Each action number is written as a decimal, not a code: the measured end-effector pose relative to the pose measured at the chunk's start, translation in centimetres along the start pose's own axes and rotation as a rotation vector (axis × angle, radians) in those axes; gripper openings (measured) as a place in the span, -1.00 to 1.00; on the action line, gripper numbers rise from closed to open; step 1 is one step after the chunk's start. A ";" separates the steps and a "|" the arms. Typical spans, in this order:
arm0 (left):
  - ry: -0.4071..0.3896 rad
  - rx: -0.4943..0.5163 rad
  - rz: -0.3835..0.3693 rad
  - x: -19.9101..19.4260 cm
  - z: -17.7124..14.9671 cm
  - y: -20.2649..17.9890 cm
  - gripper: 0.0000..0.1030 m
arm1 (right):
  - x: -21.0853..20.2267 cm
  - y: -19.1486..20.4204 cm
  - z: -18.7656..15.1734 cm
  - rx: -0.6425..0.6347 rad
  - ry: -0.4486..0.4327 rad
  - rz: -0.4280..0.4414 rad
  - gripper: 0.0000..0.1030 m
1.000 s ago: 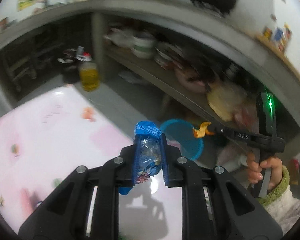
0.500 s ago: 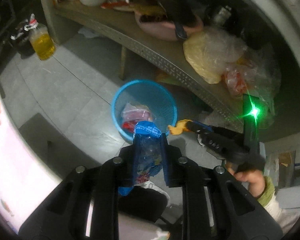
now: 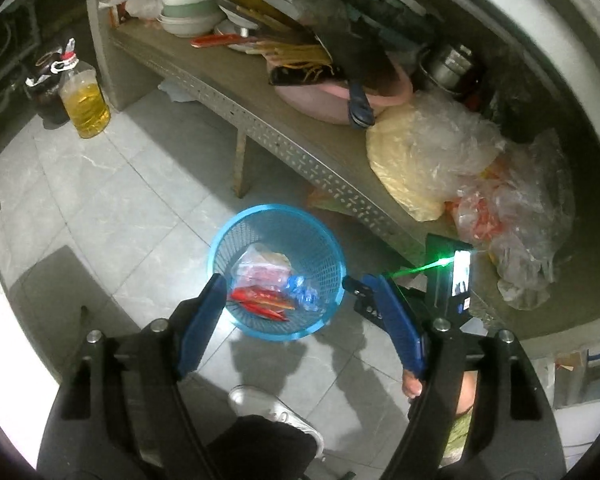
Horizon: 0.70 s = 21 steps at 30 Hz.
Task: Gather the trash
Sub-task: 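Open both grippers to drop the peel and wrapper into the basket, then move both grippers back over the table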
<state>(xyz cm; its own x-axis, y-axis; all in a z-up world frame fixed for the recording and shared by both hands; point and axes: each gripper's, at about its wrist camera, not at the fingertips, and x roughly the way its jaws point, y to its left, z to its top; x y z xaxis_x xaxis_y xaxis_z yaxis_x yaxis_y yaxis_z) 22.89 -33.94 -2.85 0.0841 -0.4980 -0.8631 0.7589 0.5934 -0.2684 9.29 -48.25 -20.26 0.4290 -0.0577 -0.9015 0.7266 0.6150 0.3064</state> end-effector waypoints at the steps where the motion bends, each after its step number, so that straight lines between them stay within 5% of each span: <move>1: -0.009 -0.003 -0.001 -0.6 -0.2 0.2 0.40 | -0.4 0.1 -0.2 -0.007 -0.005 -0.005 -0.23; 10: -0.146 0.002 0.014 -8.5 -3.7 0.9 0.48 | -6.5 1.6 -3.4 -0.074 -0.091 -0.002 -0.06; 17: -0.233 -0.038 0.000 -14.1 -8.4 2.4 0.59 | -11.7 5.5 -6.4 -0.214 -0.145 0.015 0.19; 21: -0.301 -0.072 0.061 -17.1 -11.3 3.6 0.63 | -14.4 8.5 -8.2 -0.307 -0.185 0.036 0.43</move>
<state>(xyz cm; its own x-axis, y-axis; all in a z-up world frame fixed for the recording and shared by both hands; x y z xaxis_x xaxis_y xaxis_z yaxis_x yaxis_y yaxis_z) 16.91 -16.13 6.12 0.3237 -0.6188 -0.7157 0.6995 0.6659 -0.2593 4.93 -35.71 -7.19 0.5616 -0.1558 -0.8126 0.5259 0.8254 0.2053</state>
